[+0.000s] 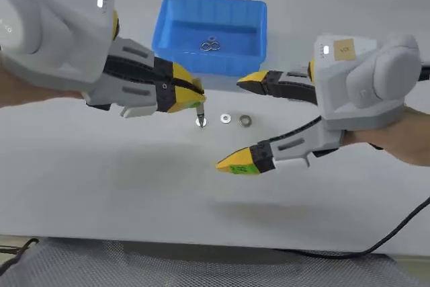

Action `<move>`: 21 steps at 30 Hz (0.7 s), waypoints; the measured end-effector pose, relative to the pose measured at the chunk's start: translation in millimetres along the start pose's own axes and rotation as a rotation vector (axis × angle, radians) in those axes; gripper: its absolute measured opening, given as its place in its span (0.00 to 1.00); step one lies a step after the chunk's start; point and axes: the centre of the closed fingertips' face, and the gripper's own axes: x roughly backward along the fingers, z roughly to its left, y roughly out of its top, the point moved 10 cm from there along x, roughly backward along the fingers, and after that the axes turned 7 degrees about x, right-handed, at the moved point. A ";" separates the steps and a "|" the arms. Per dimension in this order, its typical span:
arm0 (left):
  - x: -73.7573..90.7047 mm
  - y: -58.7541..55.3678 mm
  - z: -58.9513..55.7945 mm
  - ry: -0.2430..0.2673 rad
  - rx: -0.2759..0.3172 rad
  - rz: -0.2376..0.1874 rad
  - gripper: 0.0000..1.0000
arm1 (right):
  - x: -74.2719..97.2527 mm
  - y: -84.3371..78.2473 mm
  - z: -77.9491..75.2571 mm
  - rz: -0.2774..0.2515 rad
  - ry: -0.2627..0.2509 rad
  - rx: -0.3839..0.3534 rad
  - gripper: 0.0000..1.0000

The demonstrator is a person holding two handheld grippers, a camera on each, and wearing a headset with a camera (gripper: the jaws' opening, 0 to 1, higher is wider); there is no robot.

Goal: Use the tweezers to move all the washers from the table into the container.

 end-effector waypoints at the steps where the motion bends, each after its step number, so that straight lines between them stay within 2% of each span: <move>1: -0.1 -0.1 0.5 0.000 0.001 -0.001 0.07 | -3.1 0.9 -1.3 0.000 0.005 0.005 0.70; 4: -0.7 -0.6 1.2 0.000 0.012 -0.003 0.07 | -12.9 3.5 -4.5 -0.008 0.030 0.008 0.66; 10: -0.5 -1.7 4.2 -0.016 0.008 0.012 0.07 | -28.4 -3.4 -11.0 0.032 0.065 0.023 0.53; 17: -1.6 -1.6 4.0 -0.029 0.010 0.022 0.08 | -35.3 -1.3 -17.5 0.034 0.080 0.034 0.34; 21: -1.5 -2.9 4.3 -0.031 0.013 0.026 0.08 | -39.1 1.3 -20.1 0.040 0.084 0.058 0.27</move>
